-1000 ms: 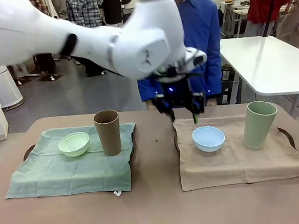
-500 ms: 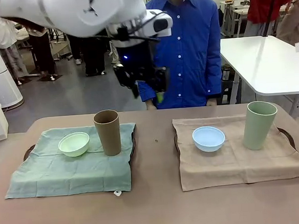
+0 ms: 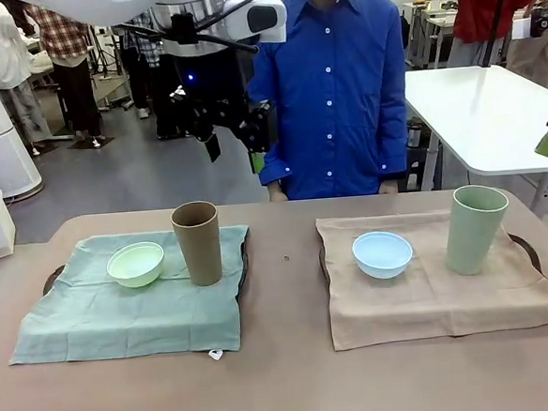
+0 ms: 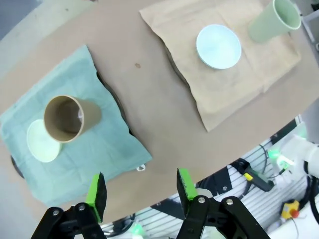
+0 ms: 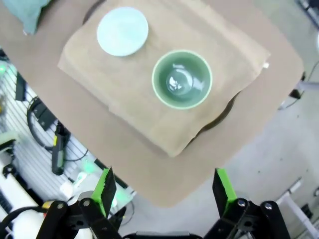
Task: Set up a tray with a mat and arrange the tableware.
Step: Place the Picnic Bowl and Reusable plastic cup back onto the Handle tray in front of the human's position.
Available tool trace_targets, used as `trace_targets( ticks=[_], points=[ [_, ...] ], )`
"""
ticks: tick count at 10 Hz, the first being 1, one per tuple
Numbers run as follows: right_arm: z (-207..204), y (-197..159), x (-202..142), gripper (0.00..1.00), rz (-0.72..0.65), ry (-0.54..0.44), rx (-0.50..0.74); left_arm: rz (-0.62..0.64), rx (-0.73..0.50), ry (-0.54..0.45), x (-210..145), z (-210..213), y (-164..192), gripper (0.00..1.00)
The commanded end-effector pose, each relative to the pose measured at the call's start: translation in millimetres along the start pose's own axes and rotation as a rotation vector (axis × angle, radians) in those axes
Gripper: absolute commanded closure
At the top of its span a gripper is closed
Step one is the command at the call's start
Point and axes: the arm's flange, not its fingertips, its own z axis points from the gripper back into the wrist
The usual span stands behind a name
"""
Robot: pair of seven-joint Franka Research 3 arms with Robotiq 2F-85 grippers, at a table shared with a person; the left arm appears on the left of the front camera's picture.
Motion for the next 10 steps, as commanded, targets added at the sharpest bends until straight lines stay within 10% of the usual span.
trace_targets(
  ticks=[1, 10],
  points=[
    [-1.0, -6.2, -2.7, 0.00, -0.009, 0.056, 0.020, -0.003, -0.018, 0.001, 2.1, -3.3, -1.1, 0.26],
    [-1.0, -6.2, -2.7, 0.00, -0.009, 0.056, 0.020, -0.003, -0.018, 0.001, 2.1, -3.3, -1.1, 0.26]
  ],
)
